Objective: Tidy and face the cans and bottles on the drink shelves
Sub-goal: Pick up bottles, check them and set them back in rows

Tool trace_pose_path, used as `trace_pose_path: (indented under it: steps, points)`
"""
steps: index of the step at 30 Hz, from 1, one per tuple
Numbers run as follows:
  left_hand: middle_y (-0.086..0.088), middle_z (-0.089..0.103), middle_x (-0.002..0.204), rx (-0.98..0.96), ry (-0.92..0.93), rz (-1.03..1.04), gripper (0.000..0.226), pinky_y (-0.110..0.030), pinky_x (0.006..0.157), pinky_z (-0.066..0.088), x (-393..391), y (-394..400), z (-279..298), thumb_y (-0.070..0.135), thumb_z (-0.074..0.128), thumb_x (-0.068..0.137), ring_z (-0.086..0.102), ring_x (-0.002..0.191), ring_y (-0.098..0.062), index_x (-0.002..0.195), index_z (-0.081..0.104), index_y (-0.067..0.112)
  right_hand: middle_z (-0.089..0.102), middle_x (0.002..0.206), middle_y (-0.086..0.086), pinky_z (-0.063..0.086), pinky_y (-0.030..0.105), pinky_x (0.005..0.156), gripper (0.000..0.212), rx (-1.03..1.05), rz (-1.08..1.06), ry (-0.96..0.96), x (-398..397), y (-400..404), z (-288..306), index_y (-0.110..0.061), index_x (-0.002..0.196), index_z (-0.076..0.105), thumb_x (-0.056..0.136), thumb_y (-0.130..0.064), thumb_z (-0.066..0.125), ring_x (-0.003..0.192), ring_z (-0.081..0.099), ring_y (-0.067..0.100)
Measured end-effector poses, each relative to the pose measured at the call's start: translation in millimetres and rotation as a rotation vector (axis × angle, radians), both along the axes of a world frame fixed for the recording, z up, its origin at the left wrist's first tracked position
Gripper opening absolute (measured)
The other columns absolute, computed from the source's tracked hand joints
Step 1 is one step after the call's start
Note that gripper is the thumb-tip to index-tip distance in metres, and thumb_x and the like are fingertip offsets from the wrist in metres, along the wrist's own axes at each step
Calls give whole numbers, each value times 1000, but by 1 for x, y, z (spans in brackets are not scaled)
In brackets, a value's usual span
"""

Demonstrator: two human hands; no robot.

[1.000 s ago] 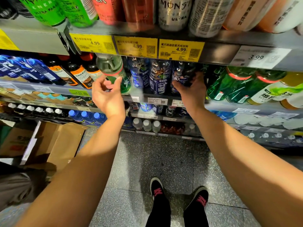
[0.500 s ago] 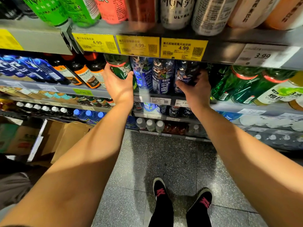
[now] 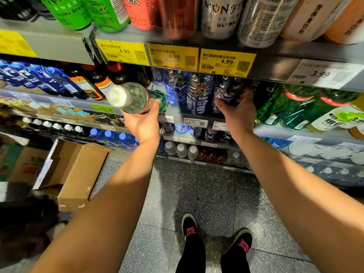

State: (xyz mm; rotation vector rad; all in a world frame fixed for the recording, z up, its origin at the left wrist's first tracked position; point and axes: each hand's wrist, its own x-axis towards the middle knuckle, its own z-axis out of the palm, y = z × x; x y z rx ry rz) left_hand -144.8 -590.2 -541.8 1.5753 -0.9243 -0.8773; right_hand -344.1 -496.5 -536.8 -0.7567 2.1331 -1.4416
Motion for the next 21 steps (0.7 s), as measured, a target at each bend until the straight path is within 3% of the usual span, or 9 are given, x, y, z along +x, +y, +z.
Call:
trace_pose_path:
  steps: [4,7,9,11,14,18,21]
  points:
    - [7,64,114,-38,73,32,70,-7,95,44,3,24,16,14,95,62,59,92,20,120,56,6,64,110,0,41,-1,64,60,10,6,15,0,0,-1,-1,129,48,80,-13,82,75,56,-23]
    - [17,59,98,-53,84,25,55,3,81,38,0,56,37,1,89,68,54,80,30,109,54,12,65,109,-4,52,14,80,59,39,22,26,-2,0,1,-7,126,49,79,-18,83,94,65,2]
    - [19,62,92,-63,105,-16,45,0,79,43,-3,80,43,-3,88,68,58,73,25,99,59,13,66,111,-4,51,14,82,56,66,53,32,-7,2,0,-9,127,49,81,-16,80,97,65,7]
    - [7,72,92,-39,112,-69,35,-11,79,52,-6,101,42,-3,88,68,62,72,16,97,69,2,66,115,-4,48,6,81,51,113,97,8,-12,5,0,-10,131,49,86,-10,73,96,64,1]
    - [-12,74,102,-13,115,-154,38,-11,78,52,-27,127,40,-6,87,68,63,73,8,100,68,-12,64,127,6,50,30,102,53,99,122,-39,-15,15,-1,-7,135,48,85,-15,65,114,60,12]
    - [-18,74,108,26,139,-262,56,-29,91,57,-72,142,32,4,92,63,65,82,-3,109,64,-12,64,113,7,45,17,84,38,88,33,-17,-18,50,10,-3,129,56,92,-4,62,103,57,10]
    - [-16,75,97,74,129,-299,57,-32,77,57,-108,148,30,22,93,61,65,74,-6,105,68,-6,69,104,8,40,9,75,26,50,-45,74,-28,78,16,-1,117,65,91,-3,65,91,58,10]
